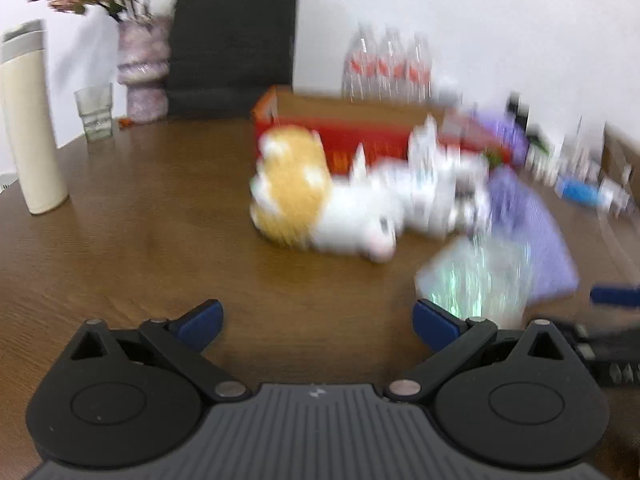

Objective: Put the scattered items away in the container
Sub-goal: 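Grasp the plush sheep with the left tool while the right tool grasps the iridescent bag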

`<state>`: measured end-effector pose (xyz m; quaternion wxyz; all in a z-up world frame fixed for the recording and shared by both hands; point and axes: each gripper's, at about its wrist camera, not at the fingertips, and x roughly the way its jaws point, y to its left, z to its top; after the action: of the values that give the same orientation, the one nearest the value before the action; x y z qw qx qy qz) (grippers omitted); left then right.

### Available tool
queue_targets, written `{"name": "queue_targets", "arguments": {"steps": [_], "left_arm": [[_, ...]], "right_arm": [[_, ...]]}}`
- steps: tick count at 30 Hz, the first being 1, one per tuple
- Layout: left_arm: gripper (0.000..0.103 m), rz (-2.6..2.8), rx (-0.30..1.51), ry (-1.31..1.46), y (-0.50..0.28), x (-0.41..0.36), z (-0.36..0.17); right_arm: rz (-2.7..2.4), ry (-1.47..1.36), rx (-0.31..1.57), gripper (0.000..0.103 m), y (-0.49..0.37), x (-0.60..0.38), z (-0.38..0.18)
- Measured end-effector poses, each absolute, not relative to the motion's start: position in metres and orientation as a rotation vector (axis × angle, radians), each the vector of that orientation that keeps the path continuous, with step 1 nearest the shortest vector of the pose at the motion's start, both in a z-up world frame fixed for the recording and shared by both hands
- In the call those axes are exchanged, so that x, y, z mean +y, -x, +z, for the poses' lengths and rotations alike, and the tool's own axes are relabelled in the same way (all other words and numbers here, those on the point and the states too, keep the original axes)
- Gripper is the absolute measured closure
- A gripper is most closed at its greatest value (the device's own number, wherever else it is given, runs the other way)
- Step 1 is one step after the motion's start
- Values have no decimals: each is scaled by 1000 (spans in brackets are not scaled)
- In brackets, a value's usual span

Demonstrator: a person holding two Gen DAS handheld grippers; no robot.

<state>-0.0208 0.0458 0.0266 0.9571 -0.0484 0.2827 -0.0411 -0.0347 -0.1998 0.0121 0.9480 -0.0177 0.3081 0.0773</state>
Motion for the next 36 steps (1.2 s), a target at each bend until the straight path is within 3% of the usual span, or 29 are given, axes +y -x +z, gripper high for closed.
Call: {"name": "queue_targets", "arguments": {"steps": [5, 9, 12, 15, 19, 20, 25, 30, 36], "left_arm": [[0, -31, 571, 188, -32, 57, 40], [0, 28, 597, 130, -81, 37, 34], [0, 50, 588, 65, -99, 28, 27], [20, 6, 601, 98, -101, 33, 26], [42, -51, 604, 101, -92, 39, 25], [51, -44, 602, 96, -90, 39, 26], [58, -18, 536, 47, -58, 39, 37], [57, -10, 324, -5, 17, 24, 59], [56, 33, 221, 29, 100, 3, 58]], "right_arm": [[332, 55, 498, 4, 40, -193, 36], [454, 87, 523, 10, 21, -170, 33], [494, 104, 557, 27, 10, -154, 26], [523, 79, 588, 60, 3, -145, 21], [548, 60, 590, 71, 7, -143, 18], [544, 58, 585, 73, 9, -143, 19], [449, 51, 512, 75, 21, -155, 32], [270, 65, 420, 75, 35, -179, 50], [200, 11, 297, 74, 71, -200, 57]]}}
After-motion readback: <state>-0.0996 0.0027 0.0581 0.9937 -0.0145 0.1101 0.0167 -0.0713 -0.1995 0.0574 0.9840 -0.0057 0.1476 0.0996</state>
